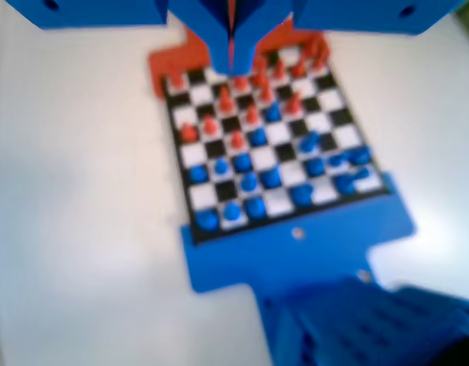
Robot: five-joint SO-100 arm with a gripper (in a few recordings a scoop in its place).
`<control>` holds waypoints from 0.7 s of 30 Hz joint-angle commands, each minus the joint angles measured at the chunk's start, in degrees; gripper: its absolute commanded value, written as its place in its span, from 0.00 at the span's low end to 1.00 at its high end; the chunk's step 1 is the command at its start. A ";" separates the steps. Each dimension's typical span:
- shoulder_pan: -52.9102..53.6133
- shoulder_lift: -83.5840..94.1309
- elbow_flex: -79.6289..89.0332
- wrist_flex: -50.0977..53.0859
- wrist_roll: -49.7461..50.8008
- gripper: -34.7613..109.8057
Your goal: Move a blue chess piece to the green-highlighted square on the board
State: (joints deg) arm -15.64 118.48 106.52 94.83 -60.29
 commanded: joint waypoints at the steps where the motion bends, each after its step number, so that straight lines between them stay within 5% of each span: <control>1: -2.20 -0.97 2.37 -2.72 -0.09 0.26; 21: -3.25 -13.45 15.73 -27.42 -3.60 0.29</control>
State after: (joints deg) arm -18.63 104.50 120.41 70.75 -62.14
